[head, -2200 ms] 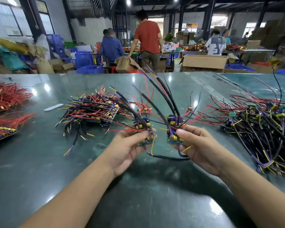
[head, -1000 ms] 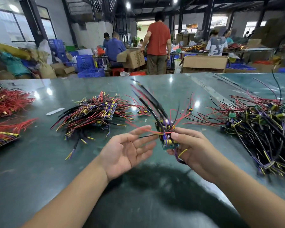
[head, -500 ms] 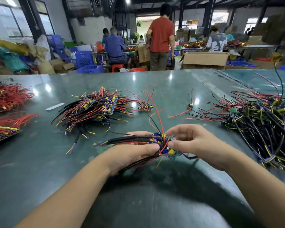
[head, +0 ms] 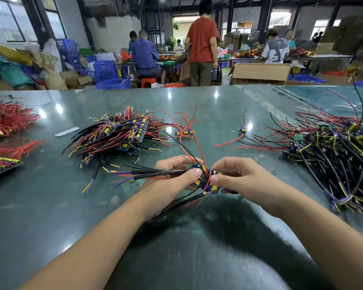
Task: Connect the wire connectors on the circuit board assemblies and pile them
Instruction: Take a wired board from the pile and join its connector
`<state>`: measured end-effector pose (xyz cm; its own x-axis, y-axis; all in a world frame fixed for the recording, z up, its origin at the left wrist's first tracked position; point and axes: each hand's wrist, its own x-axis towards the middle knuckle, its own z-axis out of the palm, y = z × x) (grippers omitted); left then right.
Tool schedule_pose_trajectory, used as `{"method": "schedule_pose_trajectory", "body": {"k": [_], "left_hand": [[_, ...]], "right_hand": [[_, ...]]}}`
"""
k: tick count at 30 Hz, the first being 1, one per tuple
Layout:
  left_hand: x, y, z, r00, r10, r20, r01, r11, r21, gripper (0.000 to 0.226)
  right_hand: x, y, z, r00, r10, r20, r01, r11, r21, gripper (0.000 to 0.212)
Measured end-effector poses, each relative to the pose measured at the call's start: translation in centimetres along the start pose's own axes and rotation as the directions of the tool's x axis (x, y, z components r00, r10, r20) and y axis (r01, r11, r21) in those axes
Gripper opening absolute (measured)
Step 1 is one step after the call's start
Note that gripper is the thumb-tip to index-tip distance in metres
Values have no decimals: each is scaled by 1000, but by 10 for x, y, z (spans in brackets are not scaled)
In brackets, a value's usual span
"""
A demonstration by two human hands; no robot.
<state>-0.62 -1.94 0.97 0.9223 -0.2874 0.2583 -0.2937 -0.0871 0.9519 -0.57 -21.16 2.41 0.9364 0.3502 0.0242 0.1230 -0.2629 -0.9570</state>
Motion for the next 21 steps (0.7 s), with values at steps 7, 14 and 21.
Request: {"method": "schedule_pose_trajectory", "body": {"k": [7, 14, 21], "left_hand": [[-4, 7, -13, 989, -7, 149, 8, 1000, -9, 39], [-5, 1, 2, 996, -3, -84, -1, 999, -49, 16], [-6, -2, -3, 992, -127, -5, 120, 948, -294, 13]], "right_hand": [[-5, -2, -4, 994, -57, 90, 52, 997, 58, 4], [-1, 3, 1, 997, -64, 32, 64, 998, 20, 1], [-2, 4, 0, 988, -93, 121, 85, 994, 69, 12]]}}
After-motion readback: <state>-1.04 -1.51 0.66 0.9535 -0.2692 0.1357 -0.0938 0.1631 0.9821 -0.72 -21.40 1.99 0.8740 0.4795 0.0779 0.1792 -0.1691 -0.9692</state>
